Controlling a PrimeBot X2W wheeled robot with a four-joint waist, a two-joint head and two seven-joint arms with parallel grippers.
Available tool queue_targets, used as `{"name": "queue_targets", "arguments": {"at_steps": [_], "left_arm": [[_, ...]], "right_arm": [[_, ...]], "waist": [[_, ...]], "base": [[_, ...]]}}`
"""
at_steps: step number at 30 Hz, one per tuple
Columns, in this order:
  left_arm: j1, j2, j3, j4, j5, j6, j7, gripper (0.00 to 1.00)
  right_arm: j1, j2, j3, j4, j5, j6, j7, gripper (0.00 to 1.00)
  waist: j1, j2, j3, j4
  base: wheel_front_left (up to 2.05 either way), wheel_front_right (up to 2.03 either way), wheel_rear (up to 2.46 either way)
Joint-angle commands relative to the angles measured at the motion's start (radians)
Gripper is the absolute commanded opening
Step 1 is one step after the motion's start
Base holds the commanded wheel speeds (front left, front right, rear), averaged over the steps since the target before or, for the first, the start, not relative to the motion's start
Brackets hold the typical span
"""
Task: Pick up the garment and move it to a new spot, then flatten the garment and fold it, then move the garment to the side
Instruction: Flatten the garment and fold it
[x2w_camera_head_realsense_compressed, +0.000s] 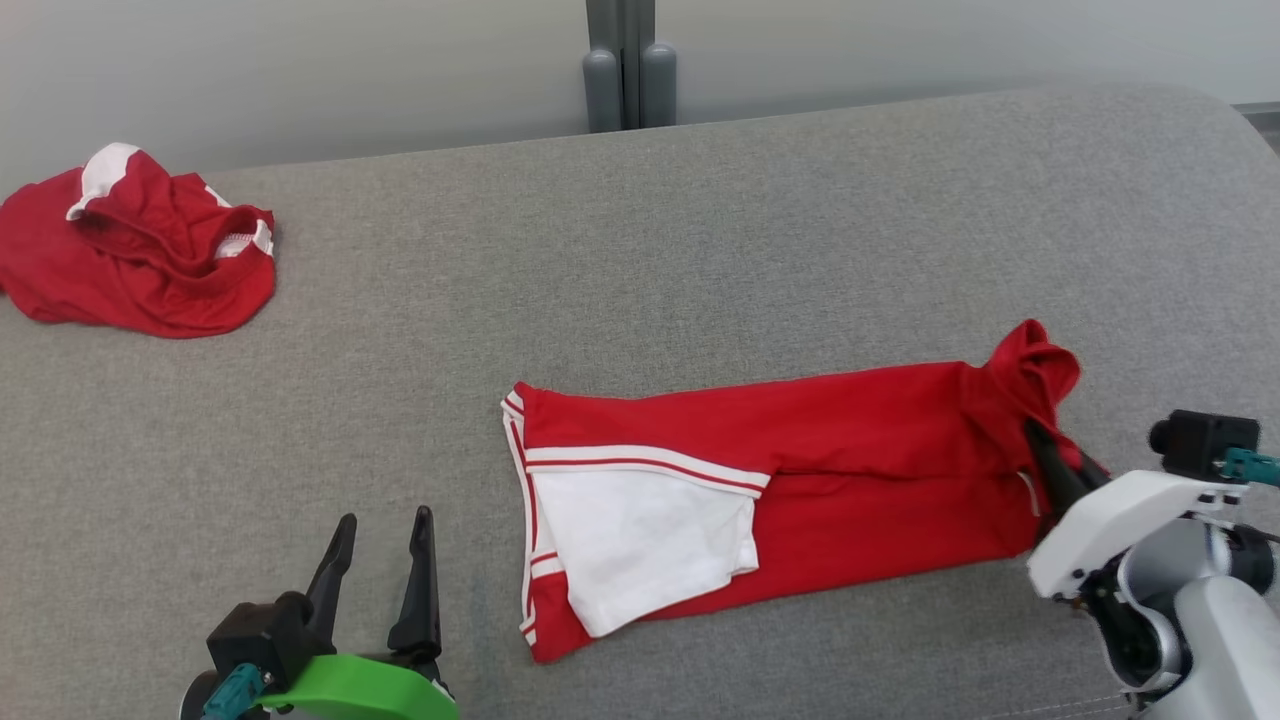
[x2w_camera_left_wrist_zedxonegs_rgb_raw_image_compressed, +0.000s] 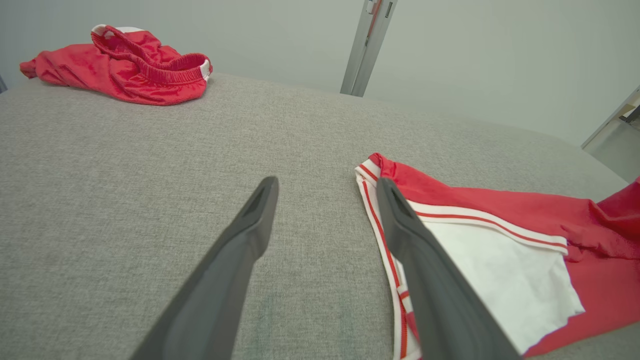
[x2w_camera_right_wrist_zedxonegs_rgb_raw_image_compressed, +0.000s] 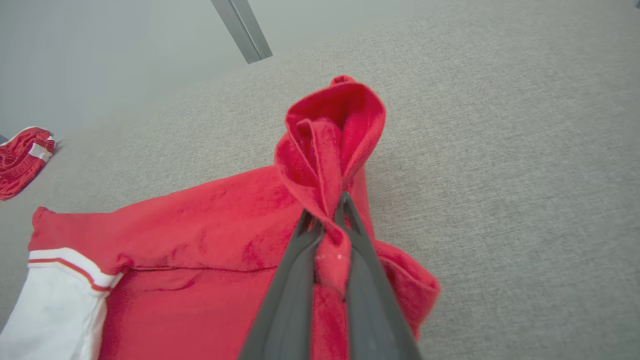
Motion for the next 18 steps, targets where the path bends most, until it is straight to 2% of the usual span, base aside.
{"name": "queue_targets", "arguments": {"at_steps": [1,9,18], "left_arm": [[-0.020,0.001,0.003,0.003,0.006,-0.004,-0.001,1.00],[-0.030,-0.001,0.000,0.011,0.001,-0.007,-0.002,1.00],[-0.044,-0.014,-0.006,0.025,-0.003,-0.013,-0.005,1.00]], "right_arm": [[0.010,0.012,0.030,-0.035,0.017,0.000,0.012,0.00],[-0.009,0.091,0.244,-0.161,0.085,0.000,0.046,0.00],[-0.104,0.170,0.482,-0.073,0.153,0.000,0.033,0.00]], "waist": [[0.0000,-0.0001,0.000,0.003],[0.0000,-0.0001,0.003,0.053],[0.0000,-0.0001,0.009,0.132]], "base": [[0.00,0.00,0.00],[0.00,0.00,0.00],[0.00,0.00,0.00]]}}
